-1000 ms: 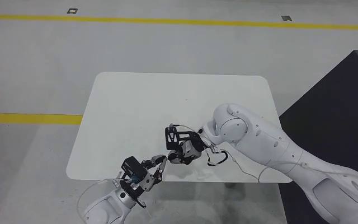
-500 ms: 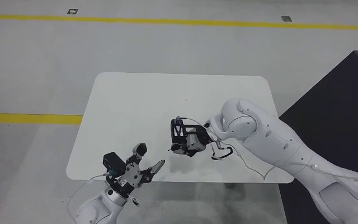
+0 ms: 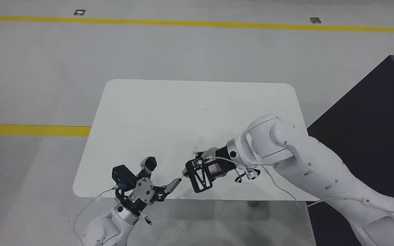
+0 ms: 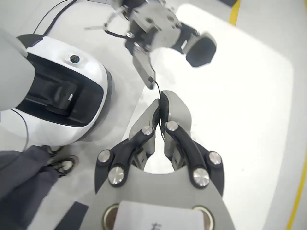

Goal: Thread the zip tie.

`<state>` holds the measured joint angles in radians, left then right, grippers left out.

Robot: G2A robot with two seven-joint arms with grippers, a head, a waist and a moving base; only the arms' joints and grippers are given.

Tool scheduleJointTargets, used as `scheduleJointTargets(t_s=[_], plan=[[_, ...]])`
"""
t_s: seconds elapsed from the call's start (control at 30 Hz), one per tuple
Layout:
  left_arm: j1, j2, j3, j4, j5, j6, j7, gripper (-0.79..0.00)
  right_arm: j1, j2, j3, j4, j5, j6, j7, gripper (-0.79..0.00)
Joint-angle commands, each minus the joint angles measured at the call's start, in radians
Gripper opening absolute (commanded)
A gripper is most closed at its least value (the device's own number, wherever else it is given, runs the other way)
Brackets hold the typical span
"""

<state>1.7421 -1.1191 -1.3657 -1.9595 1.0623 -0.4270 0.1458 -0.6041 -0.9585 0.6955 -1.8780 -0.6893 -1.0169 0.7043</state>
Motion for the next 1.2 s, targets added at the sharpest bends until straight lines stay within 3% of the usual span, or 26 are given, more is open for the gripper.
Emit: scheduleJointTargets(t_s=[0.0,0.07,0.3,0.4,0.57,0.73,0.93,1.03,1.17], plan=[[0.000,0.000,0.000,0.000,0.000,0.000,0.000,0.000,-0.042,0.028,0.024,-0.044,-0.011,0.005,-0.104,-0.785],[0.000,0.000,0.000,0.000,0.000,0.000,0.000,0.000,-0.063,0.054,0.039,-0.015,-0.009,0.005,-0.183,-0.785],[0.000,0.000,0.000,0.000,0.000,0.000,0.000,0.000,-0.063,0.054,0.039,-0.015,-0.009,0.005,-0.183,-0.785],[0.000,0.000,0.000,0.000,0.000,0.000,0.000,0.000,-0.079,0.053,0.067,-0.039,-0.019,0.023,-0.252,-0.785],[0.000,0.000,0.000,0.000,0.000,0.000,0.000,0.000,-0.101,0.060,0.172,-0.124,-0.140,0.005,-0.581,-0.785],[0.000,0.000,0.000,0.000,0.000,0.000,0.000,0.000,-0.089,0.089,0.186,-0.206,-0.471,0.005,-0.891,-0.785],[0.000,0.000,0.000,0.000,0.000,0.000,0.000,0.000,-0.097,0.119,0.216,-0.214,-0.820,0.012,-1.356,-0.785],[0.000,0.000,0.000,0.000,0.000,0.000,0.000,0.000,-0.135,0.132,0.251,-0.204,-0.969,0.093,-1.600,-0.785],[0.000,0.000,0.000,0.000,0.000,0.000,0.000,0.000,-0.183,0.161,0.270,-0.175,-1.031,0.255,-1.763,-0.785]])
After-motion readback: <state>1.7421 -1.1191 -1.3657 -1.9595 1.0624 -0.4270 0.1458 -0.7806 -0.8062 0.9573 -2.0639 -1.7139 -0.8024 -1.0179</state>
